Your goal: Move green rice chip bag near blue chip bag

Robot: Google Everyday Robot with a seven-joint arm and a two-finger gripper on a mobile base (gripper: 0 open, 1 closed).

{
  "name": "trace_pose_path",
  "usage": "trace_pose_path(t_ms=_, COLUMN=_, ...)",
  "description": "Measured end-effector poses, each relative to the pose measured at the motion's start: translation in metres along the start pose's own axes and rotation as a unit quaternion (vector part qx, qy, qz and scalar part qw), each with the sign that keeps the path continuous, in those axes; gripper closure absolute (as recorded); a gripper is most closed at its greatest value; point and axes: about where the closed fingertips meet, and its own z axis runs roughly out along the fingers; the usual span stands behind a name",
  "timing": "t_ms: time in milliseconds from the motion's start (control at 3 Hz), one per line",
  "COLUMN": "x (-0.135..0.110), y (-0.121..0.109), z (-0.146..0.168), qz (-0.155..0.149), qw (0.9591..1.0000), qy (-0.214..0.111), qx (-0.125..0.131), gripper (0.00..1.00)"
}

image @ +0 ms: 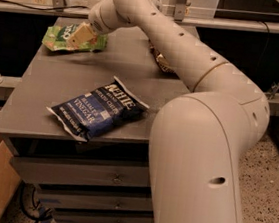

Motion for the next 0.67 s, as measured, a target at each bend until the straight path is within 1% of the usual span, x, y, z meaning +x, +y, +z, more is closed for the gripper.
trace_pose_path(t_ms=333, x=0.016, y=-0.004, z=-0.007, qz=0.012, qw=0.9997, qy=0.016, qx=0.010, gripper=0.00)
trace_pose_path(t_ms=667, x=0.037, y=-0.009, z=-0.005, qz=0.032, qw=0.9988, qy=0.032, qx=0.019, gripper=0.00)
